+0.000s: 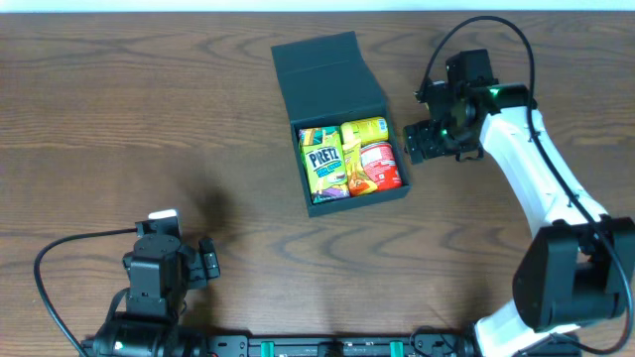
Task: Pack container
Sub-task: 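Move the right gripper to the box's right side near the lid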
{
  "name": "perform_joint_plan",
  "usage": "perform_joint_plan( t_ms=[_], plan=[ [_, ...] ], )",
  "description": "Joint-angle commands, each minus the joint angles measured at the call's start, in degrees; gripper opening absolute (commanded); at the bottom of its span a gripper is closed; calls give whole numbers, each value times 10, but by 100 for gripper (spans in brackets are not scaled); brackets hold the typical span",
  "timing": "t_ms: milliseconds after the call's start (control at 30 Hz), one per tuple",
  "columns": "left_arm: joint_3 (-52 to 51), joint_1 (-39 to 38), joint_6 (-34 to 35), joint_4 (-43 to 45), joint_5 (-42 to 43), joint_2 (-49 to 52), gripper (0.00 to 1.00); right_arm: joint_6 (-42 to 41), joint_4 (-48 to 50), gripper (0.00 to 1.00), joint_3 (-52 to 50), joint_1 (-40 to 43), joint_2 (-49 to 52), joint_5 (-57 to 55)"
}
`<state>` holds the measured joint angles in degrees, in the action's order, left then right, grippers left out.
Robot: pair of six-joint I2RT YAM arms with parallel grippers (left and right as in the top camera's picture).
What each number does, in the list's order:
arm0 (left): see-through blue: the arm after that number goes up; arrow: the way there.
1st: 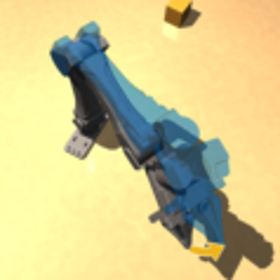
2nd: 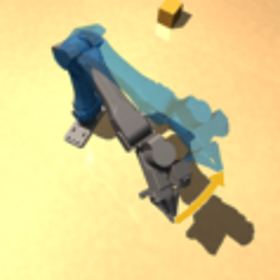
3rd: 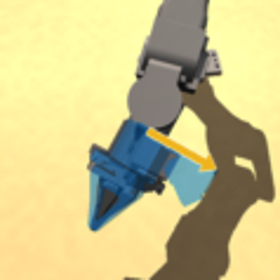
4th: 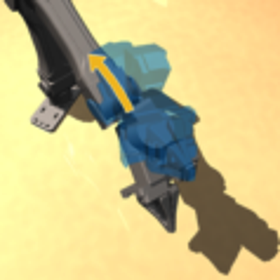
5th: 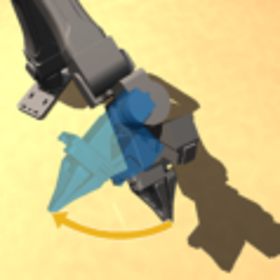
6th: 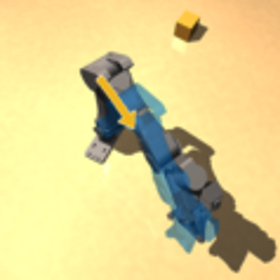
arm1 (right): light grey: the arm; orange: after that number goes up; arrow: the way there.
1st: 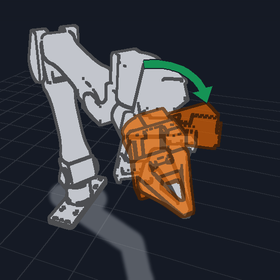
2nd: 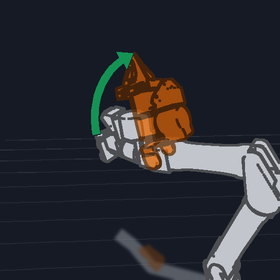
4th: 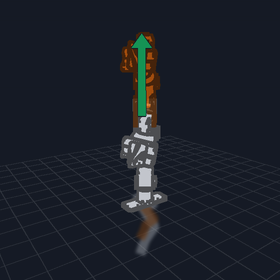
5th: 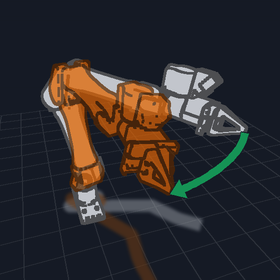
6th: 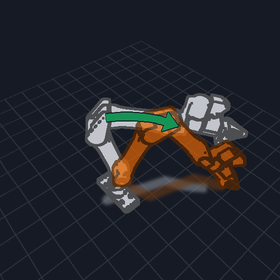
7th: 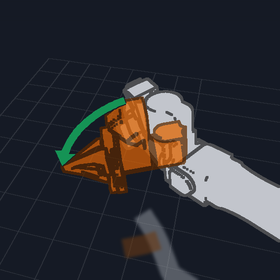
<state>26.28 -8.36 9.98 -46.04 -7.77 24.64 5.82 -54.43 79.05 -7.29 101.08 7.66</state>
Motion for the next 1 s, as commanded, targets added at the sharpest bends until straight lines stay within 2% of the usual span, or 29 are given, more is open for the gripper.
perform_joint_plan(
  t_ms=[0,200,367,967],
  plan=[
    [0,2,-12,1,-8,-3,95,20,6,86,15,-11,12,-14],
    [0,2,-12,1,-8,-3,95,20,7,81,15,-21,33,-12],
    [0,2,-12,1,-8,-3,95,20,12,66,15,-28,41,-12],
    [0,2,-12,1,-8,-3,96,20,24,61,14,-47,59,7]
  ],
)
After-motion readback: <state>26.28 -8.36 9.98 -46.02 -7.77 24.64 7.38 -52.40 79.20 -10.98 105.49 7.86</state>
